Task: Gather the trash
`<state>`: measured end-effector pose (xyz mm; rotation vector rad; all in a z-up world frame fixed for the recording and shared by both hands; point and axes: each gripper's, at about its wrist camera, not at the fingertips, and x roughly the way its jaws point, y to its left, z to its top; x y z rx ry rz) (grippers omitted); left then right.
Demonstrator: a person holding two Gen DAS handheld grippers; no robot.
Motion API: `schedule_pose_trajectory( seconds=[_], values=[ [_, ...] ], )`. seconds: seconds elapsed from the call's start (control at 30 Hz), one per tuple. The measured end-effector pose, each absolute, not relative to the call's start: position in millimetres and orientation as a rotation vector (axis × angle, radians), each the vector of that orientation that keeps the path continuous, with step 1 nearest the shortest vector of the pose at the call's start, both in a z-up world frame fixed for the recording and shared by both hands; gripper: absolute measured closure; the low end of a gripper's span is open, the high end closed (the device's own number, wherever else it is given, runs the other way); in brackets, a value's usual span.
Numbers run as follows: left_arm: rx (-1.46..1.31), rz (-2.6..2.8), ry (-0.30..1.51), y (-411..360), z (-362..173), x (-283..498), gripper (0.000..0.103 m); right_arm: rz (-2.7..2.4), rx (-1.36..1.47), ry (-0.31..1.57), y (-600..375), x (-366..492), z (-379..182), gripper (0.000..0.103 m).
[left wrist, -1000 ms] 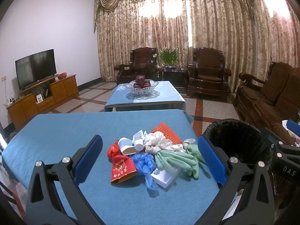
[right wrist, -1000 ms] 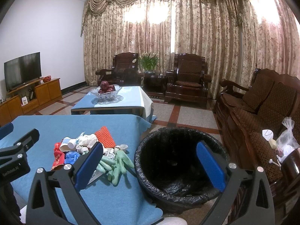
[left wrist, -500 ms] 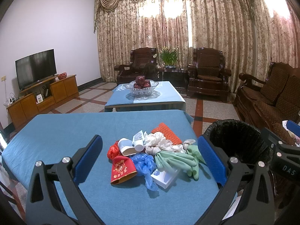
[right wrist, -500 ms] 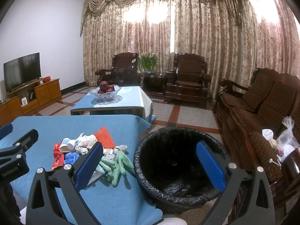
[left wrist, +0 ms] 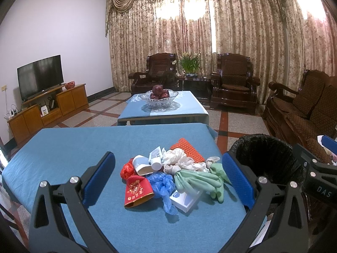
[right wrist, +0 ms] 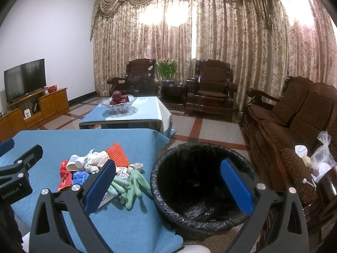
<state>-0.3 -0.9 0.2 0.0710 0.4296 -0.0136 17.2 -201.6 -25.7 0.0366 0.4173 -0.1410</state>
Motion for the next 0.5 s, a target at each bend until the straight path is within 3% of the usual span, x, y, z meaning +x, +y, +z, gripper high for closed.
schedule_pose_trajectory(
  seconds=[0.5],
  values=[
    [0.07,-0.014,0.431,-0.8,0.0,0.0,0.005,-0.14,0.038,0.42,-200.5,16.7,-24.0,0.006]
  ],
)
